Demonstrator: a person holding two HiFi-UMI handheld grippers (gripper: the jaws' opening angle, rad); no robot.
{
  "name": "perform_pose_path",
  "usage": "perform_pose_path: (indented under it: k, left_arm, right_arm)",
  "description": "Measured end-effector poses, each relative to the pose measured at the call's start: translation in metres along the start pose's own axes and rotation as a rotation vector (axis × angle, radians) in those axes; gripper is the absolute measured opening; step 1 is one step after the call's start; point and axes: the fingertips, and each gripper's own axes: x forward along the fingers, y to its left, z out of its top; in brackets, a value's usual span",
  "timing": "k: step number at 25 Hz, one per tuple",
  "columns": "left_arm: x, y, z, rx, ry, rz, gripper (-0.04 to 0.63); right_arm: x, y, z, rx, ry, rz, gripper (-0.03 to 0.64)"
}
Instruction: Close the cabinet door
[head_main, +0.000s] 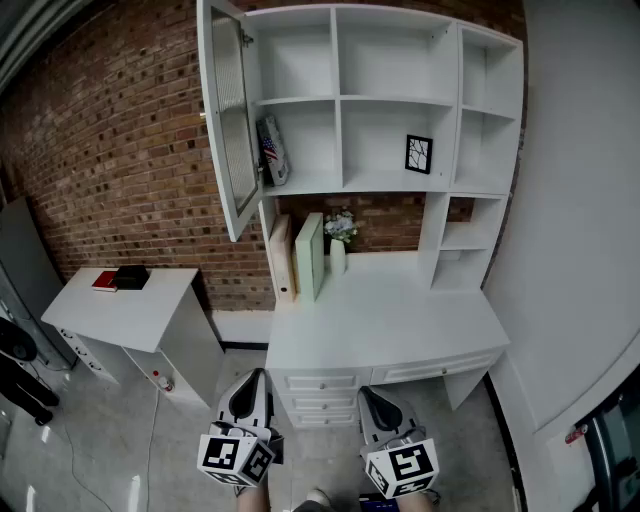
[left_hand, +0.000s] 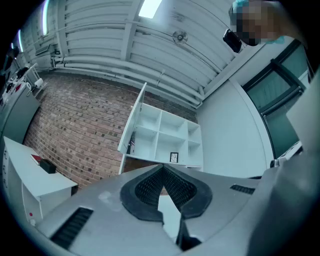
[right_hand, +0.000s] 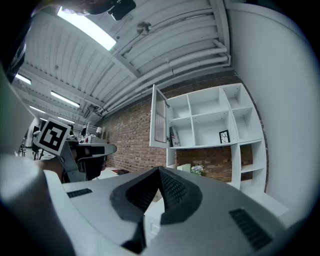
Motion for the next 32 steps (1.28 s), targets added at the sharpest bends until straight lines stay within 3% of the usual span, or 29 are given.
perform_pose_path:
  k: [10,17,25,32]
  left_arm:
    - [0.000,-0.006,-0.006,0.013,0.020,-0.006,0.012]
    - [0.032,0.008,-0.025,0.013,0.043,0.009,0.012]
    - [0.135,0.069,-0.047,0.007,0.038,0.042,0.012]
    - [0.225,0.141,-0.042,0.009,0.013,0.081,0.012]
  right_arm:
    - [-0.006,-0.003,-0.003,0.050,-0.009,0.022,0.001]
    - [0.026,-0.023,-0.022,0.072,0.033,0.029,0.001]
    - [0.131,-0.075,-0.032,0.074,0.060,0.011,0.001]
    - [0.245,-0.115,-0.024,0.080,0.052,0.017,0.001]
